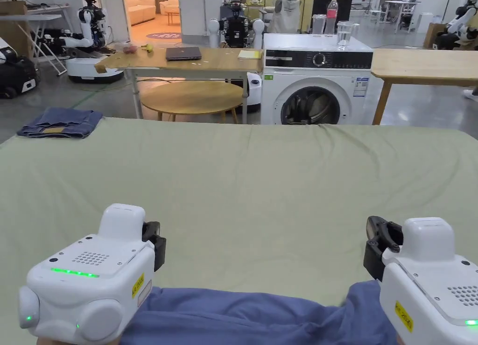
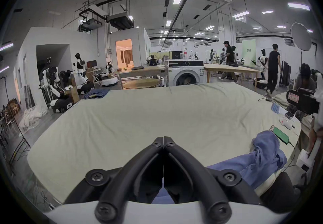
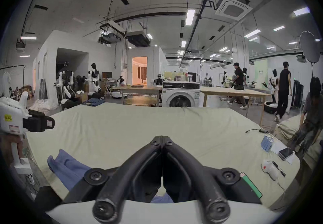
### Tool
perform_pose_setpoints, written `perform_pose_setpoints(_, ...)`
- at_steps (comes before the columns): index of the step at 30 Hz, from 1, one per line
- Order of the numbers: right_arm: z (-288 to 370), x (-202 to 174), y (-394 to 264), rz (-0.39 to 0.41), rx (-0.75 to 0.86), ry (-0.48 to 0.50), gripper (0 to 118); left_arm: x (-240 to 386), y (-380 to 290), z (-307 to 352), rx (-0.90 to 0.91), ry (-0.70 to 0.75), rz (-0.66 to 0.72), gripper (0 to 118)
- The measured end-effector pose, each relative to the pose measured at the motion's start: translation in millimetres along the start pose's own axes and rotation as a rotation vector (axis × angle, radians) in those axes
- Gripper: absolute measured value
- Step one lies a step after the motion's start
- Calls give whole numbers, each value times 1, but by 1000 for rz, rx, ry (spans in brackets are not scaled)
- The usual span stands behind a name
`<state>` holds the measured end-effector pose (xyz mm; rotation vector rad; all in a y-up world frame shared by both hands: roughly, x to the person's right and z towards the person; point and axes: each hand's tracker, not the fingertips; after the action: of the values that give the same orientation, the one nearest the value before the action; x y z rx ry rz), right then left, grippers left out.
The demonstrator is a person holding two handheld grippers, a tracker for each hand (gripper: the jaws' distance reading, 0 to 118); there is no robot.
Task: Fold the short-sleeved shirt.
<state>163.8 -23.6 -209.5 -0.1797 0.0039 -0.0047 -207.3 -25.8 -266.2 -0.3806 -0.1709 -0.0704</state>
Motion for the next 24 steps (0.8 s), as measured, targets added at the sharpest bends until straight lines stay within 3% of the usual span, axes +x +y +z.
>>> perform_pose_setpoints(9, -2, -31, -26, 28, -68, 85, 0, -117, -93, -9, -278, 40, 350, 0)
perform_pose_setpoints(16, -16, -56, -39, 57, -124, 122, 0, -180, -163, -11, -333, -158, 730, 0)
perform_pose_setpoints(18, -18, -61, -39, 66, -132, 127, 0, -191, -176, -15, -312, -234, 838, 16)
perform_pose_setpoints(21, -20, -65, -38, 77, -139, 127, 0, -199, -188, -22, -299, -330, 886, 85)
perform_pose_setpoints(22, -21, -66, -38, 79, -141, 127, 0, -203, -192, -24, -283, -385, 928, 99)
perform_pose_setpoints(24, -23, -67, -37, 84, -143, 123, 0, -212, -200, -27, -231, -413, 1037, 100)
